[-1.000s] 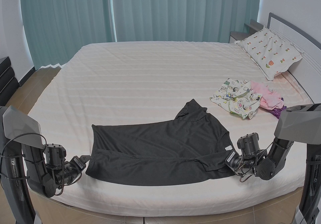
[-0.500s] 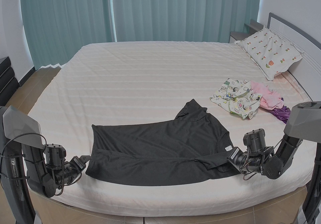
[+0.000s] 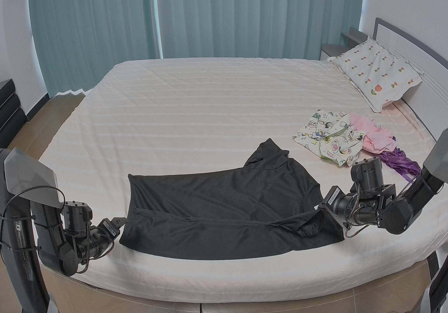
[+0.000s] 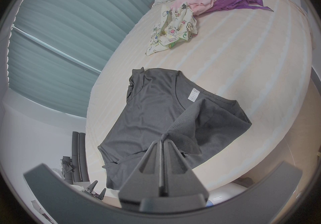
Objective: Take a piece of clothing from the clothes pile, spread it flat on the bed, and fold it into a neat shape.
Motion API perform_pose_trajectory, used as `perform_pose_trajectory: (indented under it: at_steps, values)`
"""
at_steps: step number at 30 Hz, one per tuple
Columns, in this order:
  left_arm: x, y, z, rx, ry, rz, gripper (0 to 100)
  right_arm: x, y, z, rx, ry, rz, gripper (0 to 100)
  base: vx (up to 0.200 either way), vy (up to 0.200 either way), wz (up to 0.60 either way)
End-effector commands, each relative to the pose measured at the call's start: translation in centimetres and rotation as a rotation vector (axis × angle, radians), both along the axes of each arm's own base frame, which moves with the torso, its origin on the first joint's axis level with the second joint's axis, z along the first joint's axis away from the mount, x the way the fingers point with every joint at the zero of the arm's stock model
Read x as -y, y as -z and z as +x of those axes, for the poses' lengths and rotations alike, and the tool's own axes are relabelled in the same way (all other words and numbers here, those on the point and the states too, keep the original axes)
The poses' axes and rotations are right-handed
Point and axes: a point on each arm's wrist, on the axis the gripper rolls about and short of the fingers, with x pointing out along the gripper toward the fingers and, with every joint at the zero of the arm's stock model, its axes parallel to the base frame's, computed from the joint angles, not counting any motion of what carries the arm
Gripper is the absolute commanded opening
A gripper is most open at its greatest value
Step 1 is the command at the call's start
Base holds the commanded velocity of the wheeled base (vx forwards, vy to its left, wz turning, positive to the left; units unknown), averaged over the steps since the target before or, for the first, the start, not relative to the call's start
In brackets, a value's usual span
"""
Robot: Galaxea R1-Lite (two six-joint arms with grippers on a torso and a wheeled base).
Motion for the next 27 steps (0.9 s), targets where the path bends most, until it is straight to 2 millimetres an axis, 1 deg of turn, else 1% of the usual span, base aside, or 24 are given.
perform_pose_trajectory:
  at_steps: [1, 3, 7, 11, 14, 15, 16, 20, 22, 25, 27]
  values:
    - [0.0, 0.1, 0.0, -0.003, -0.002, 0.000, 100, 0.1, -1.4, -0.1, 0.029, -0.005, 0.003, 0, 0.000, 0.000, 0.00]
    - [0.0, 0.1, 0.0, -0.003, -0.002, 0.000, 100, 0.3, -1.8, -0.3, 0.025, -0.003, -0.001, 0, 0.000, 0.000, 0.00]
    - [0.0, 0.1, 0.0, -0.003, -0.002, 0.000, 100, 0.7, -1.9, -1.0, -0.016, -0.022, -0.044, 0, 0.000, 0.000, 0.00]
    - [0.0, 0.1, 0.0, -0.003, -0.002, 0.000, 100, 0.8, -1.3, -1.4, -0.060, -0.035, -0.056, 0, 0.000, 0.000, 0.00]
    - [0.0, 0.1, 0.0, -0.004, -0.002, 0.000, 100, 1.0, -0.1, -1.7, -0.106, -0.063, -0.071, 0, 0.000, 0.000, 0.00]
    - [0.0, 0.1, 0.0, -0.004, -0.002, 0.000, 100, 1.0, -0.1, -1.7, -0.106, -0.063, -0.071, 100, 0.000, 0.000, 0.00]
    - [0.0, 0.1, 0.0, -0.004, -0.001, 0.000, 100, 1.2, 0.7, -1.9, -0.130, -0.078, -0.096, 100, 0.000, 0.000, 0.00]
    - [0.0, 0.1, 0.0, -0.004, -0.003, 0.001, 100, 1.6, 1.3, -2.7, -0.161, -0.114, -0.148, 100, 0.000, 0.000, 0.00]
    - [0.0, 0.0, 0.0, -0.001, -0.003, 0.001, 100, 2.1, 1.5, -2.4, -0.156, -0.113, -0.166, 100, 0.000, 0.000, 0.00]
    - [0.0, 0.0, 0.0, 0.001, -0.002, 0.001, 100, 2.3, 2.0, -2.1, -0.167, -0.108, -0.168, 100, 0.000, 0.000, 0.00]
    - [0.0, -0.1, 0.0, 0.002, -0.002, 0.001, 100, 2.4, 3.1, -1.0, -0.179, -0.098, -0.168, 100, 0.000, 0.000, 0.00]
